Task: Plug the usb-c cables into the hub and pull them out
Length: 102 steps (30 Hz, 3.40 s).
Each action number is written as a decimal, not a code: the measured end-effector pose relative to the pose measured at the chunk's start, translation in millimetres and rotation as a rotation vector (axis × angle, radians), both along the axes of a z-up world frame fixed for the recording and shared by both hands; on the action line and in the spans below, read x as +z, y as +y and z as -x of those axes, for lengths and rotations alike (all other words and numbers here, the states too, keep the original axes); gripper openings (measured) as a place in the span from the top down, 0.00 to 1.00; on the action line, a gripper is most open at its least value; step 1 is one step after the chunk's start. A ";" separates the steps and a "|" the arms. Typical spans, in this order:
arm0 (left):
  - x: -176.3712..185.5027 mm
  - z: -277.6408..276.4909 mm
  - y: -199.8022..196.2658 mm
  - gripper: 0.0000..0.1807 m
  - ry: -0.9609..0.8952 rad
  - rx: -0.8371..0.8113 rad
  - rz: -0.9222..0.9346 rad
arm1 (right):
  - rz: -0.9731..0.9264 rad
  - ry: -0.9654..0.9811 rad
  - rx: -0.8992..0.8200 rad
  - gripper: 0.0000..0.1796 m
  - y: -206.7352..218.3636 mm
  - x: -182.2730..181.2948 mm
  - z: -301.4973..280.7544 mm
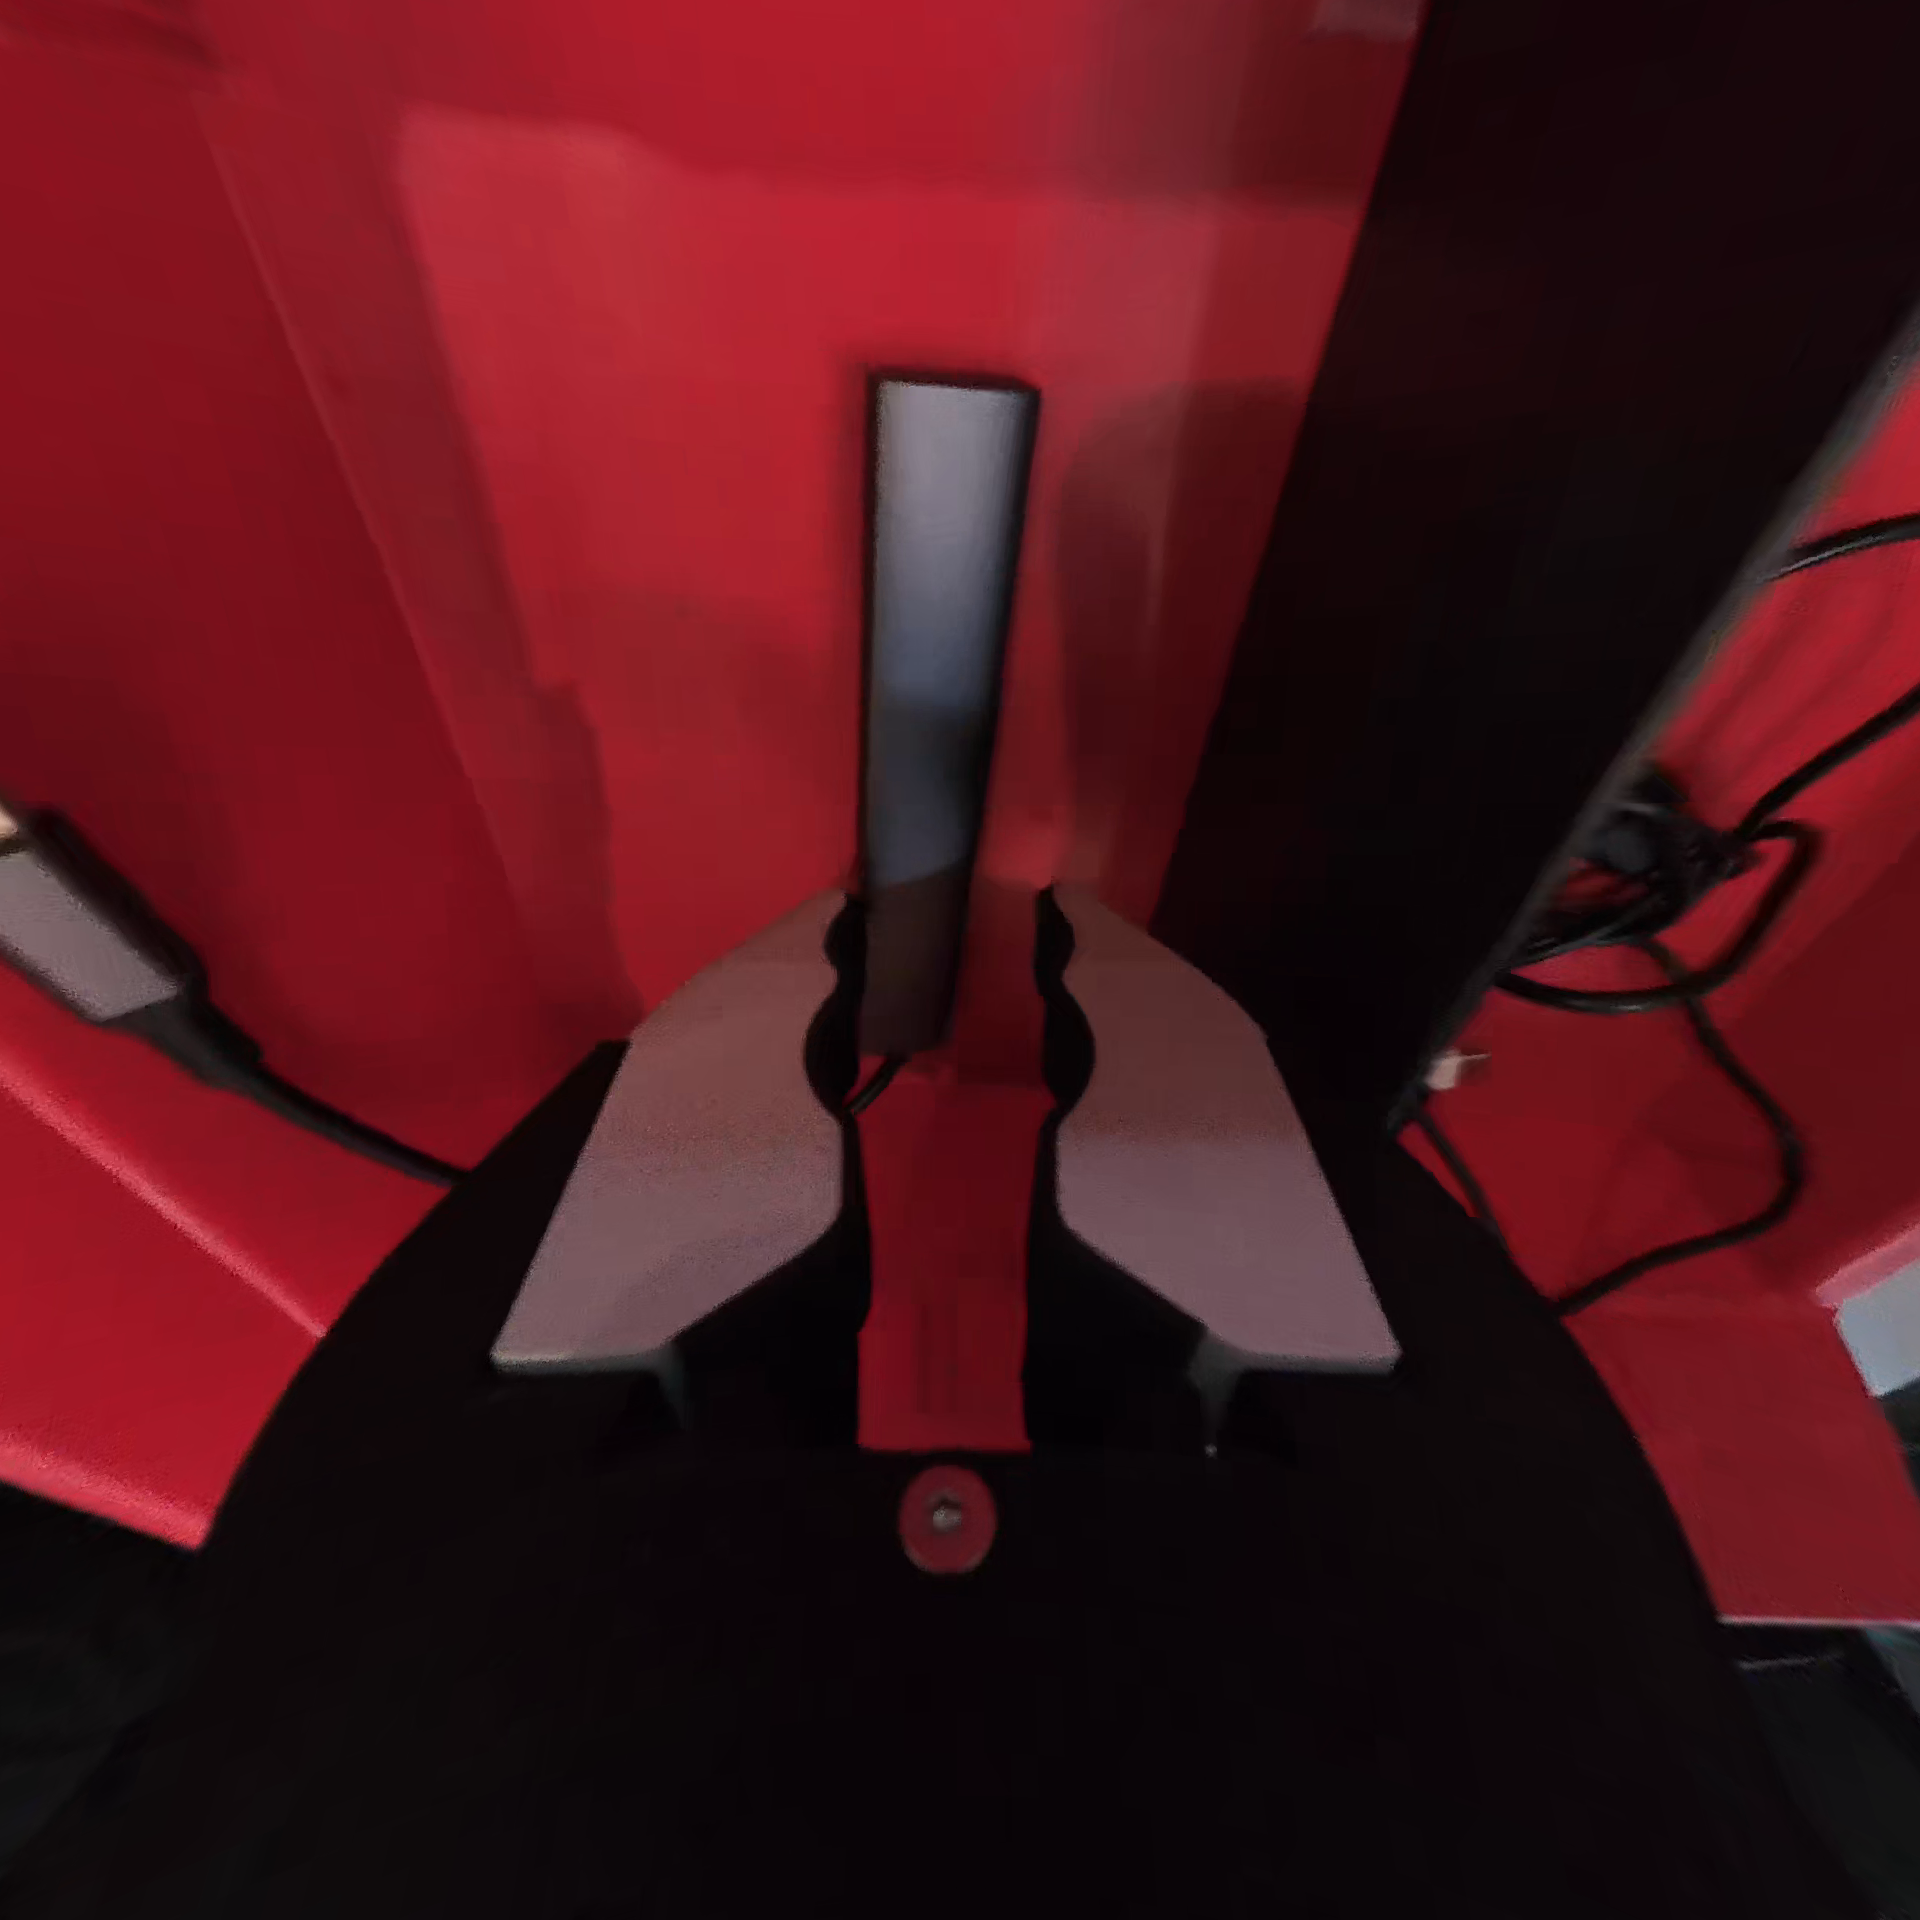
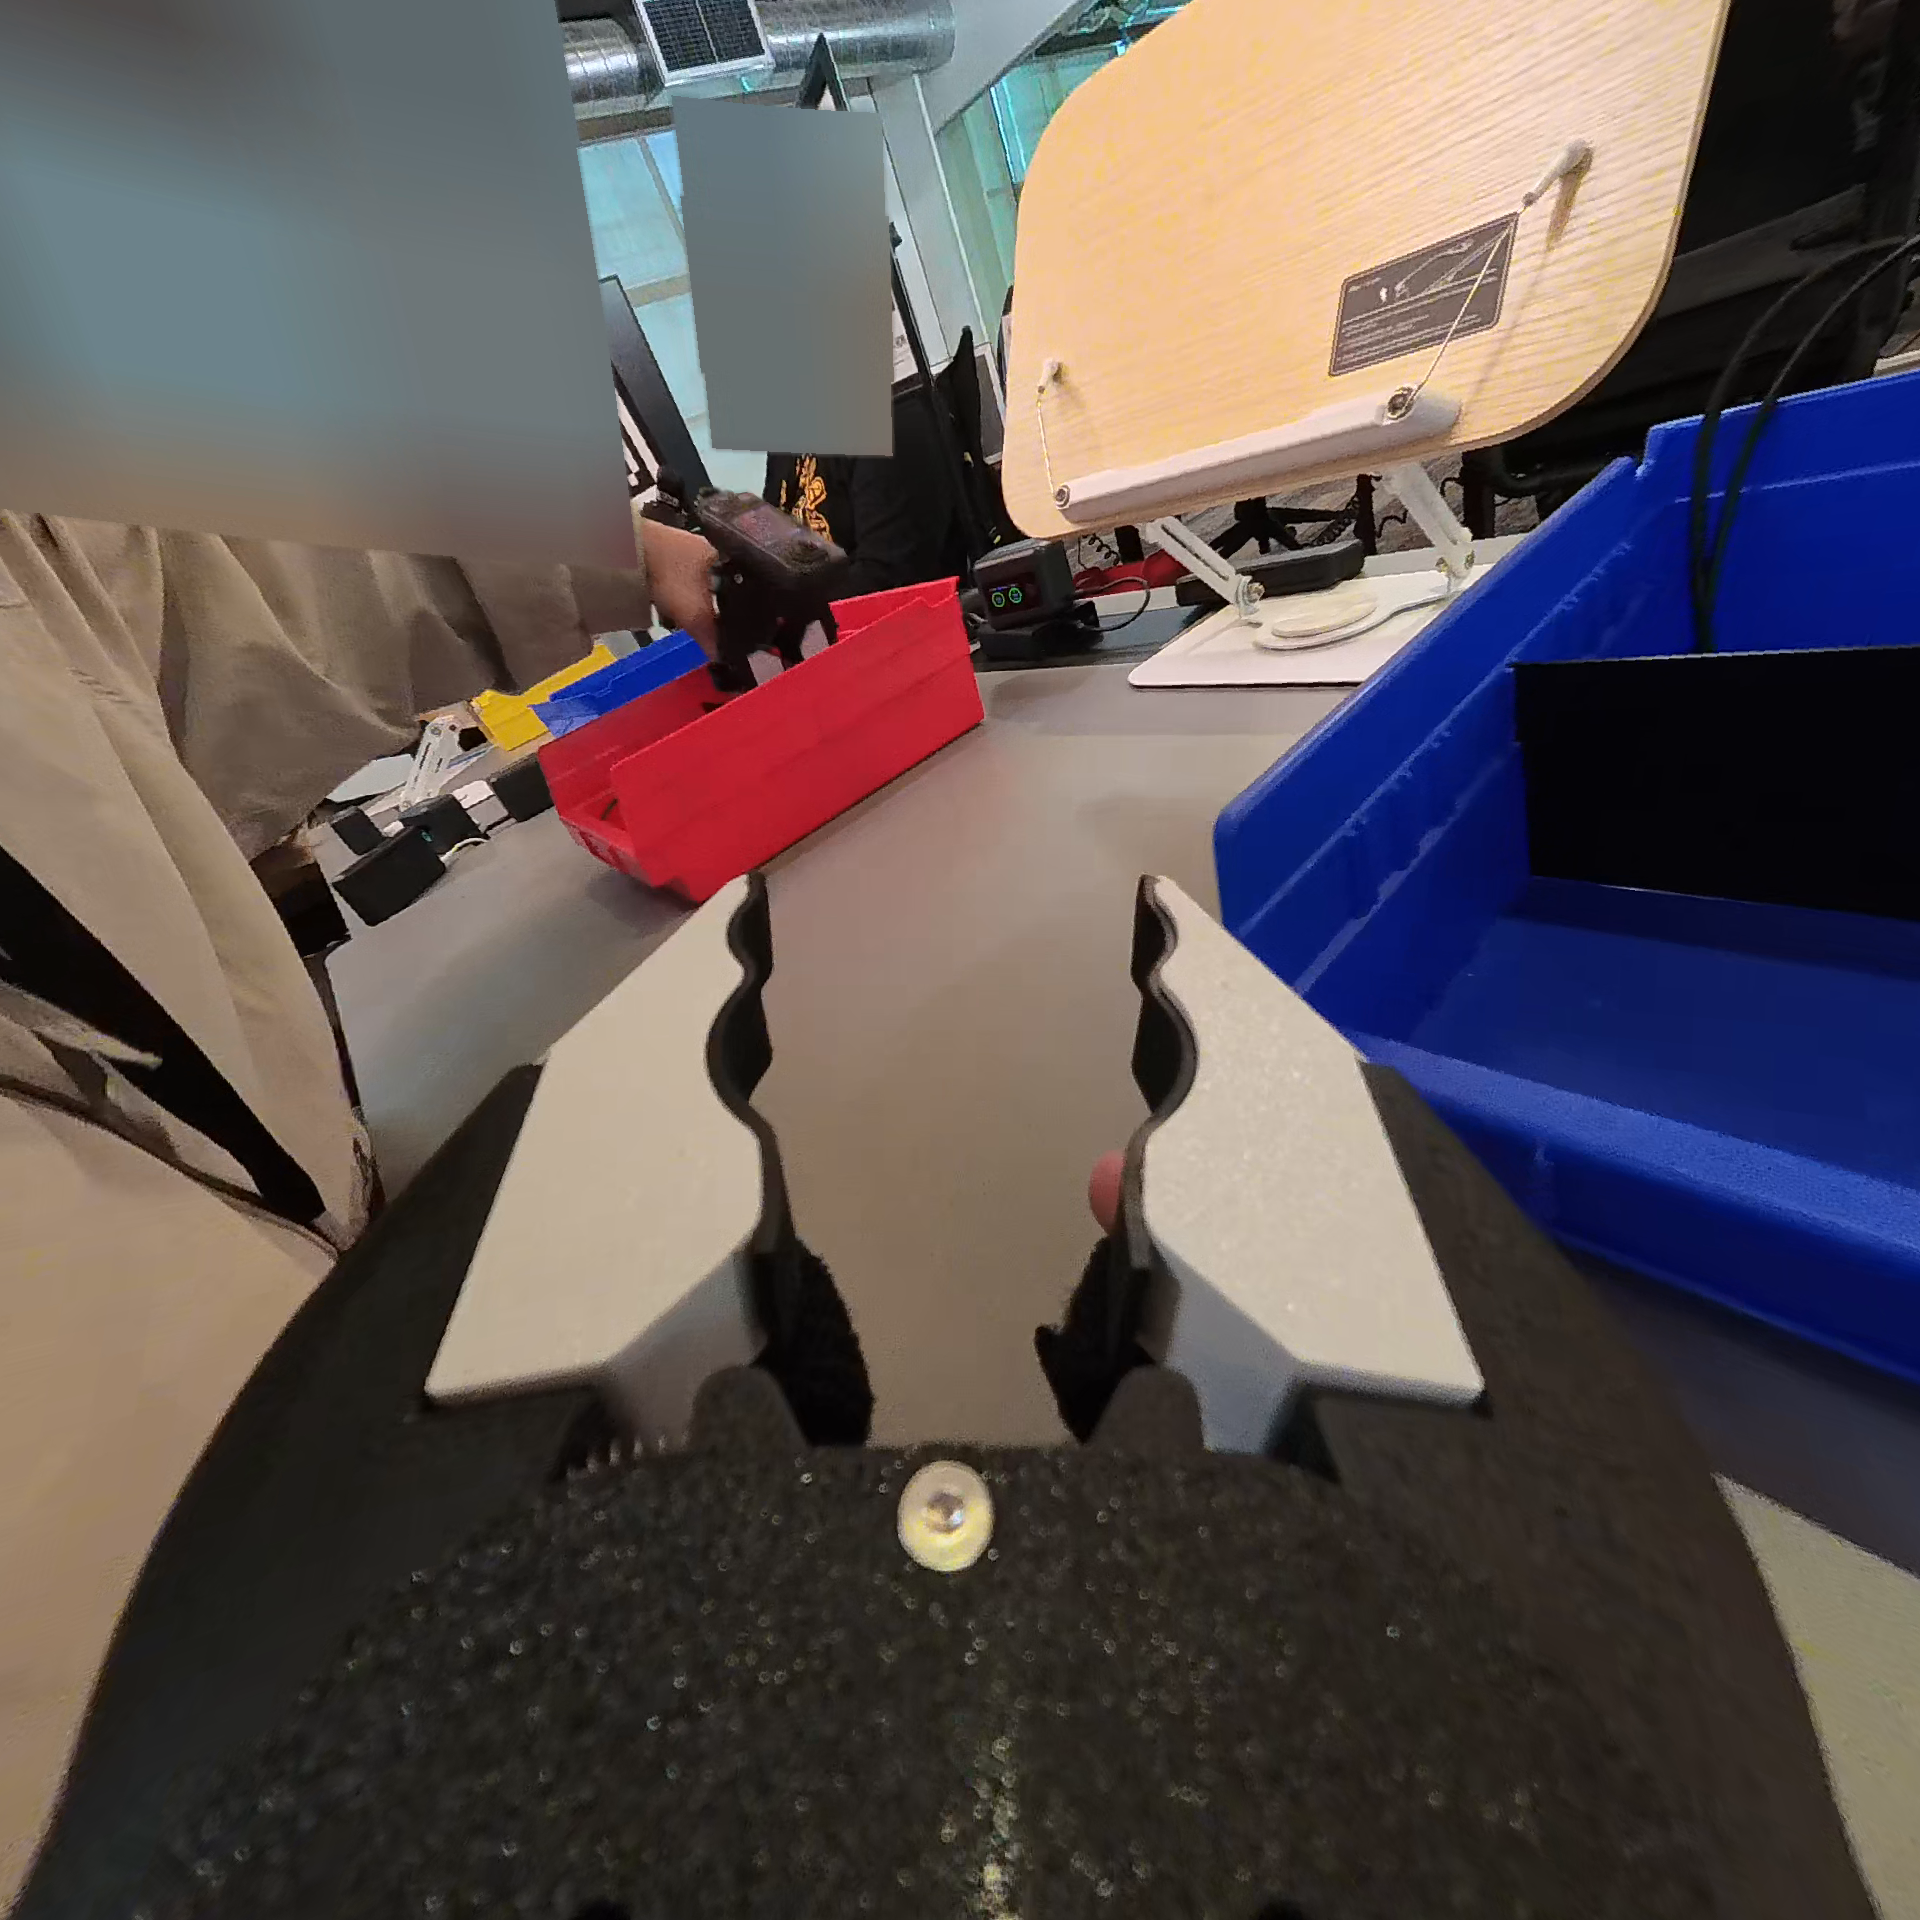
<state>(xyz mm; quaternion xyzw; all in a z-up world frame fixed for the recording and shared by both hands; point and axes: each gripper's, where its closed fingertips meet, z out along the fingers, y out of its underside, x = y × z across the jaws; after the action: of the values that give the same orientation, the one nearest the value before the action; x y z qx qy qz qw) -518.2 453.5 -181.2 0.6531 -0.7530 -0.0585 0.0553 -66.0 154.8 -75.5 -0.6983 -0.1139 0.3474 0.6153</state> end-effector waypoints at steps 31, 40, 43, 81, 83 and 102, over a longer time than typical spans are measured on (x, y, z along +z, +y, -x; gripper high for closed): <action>241.8 -147.7 -116.7 0.88 -1.162 0.148 -0.098 | 0.016 -0.094 0.135 0.67 -14.4 -1.6 62.8; 284.9 -254.0 -244.2 0.88 -2.035 0.380 0.457 | -0.433 -0.372 -0.051 0.66 4.8 103.6 131.1; 265.5 -280.0 -265.0 0.88 -2.099 0.487 0.607 | -0.609 -0.434 -0.178 0.69 9.7 134.5 139.5; 130.0 -158.6 -307.3 0.72 -1.680 0.908 -0.457 | -1.057 -1.124 -0.124 0.95 170.1 106.6 173.4; 102.9 -136.6 -316.1 0.74 -1.599 0.979 -0.521 | -1.043 -1.096 -0.079 0.95 189.6 79.6 193.5; 70.1 -118.3 -204.0 0.73 -1.365 1.187 -0.568 | -0.874 -0.823 0.159 0.95 157.6 -21.8 202.9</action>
<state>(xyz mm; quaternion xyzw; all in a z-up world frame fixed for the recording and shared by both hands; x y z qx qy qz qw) -399.9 249.5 -111.1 0.8116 -0.1252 0.1927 -0.5372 -268.9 312.4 -97.2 -0.4471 -0.5268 0.0147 0.7228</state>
